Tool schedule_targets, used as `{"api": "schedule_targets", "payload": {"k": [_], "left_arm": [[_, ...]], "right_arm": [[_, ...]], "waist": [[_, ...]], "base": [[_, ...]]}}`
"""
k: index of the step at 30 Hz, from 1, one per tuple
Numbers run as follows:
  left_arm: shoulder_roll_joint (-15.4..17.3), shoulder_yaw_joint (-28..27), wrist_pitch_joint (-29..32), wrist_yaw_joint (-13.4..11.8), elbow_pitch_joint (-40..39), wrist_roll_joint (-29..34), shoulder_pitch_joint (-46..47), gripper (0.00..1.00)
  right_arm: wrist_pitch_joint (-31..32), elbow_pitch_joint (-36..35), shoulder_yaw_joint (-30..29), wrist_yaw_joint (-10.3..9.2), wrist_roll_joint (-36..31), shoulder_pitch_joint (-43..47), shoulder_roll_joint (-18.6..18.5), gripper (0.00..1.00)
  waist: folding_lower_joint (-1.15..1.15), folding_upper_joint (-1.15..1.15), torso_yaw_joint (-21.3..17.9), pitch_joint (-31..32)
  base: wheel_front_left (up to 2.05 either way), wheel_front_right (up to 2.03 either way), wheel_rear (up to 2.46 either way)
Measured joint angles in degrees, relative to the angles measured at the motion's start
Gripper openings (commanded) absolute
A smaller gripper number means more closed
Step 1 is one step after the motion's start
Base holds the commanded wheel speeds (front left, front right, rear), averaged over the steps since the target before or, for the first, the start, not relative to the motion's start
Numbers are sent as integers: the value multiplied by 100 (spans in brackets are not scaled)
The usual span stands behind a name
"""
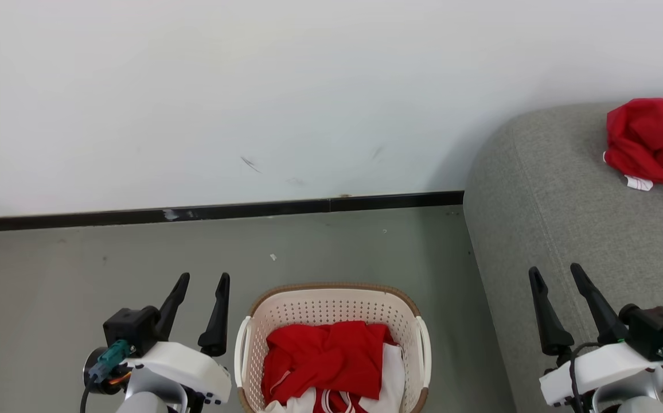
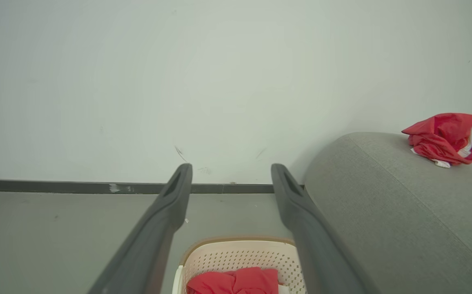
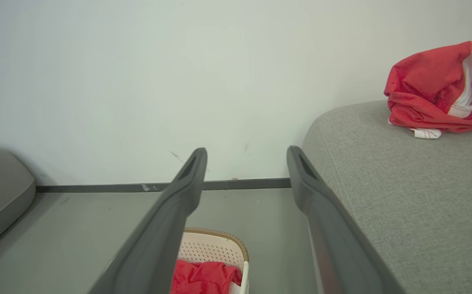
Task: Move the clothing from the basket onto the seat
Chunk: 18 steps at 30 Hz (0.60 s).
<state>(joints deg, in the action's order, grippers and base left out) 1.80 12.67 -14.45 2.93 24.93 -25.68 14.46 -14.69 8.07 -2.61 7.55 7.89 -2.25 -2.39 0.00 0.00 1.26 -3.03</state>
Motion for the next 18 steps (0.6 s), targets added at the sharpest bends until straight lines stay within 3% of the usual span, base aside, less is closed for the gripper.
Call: {"api": "schedule_targets", "payload": {"k": [18], "left_arm": [[7,-9,0,-27,-181,-45,-405,100]], "right_arm": [[0,-78,18,0,-25,353,9,100]], "waist": [[0,0,69,378]], "base": [[0,0,0]]}}
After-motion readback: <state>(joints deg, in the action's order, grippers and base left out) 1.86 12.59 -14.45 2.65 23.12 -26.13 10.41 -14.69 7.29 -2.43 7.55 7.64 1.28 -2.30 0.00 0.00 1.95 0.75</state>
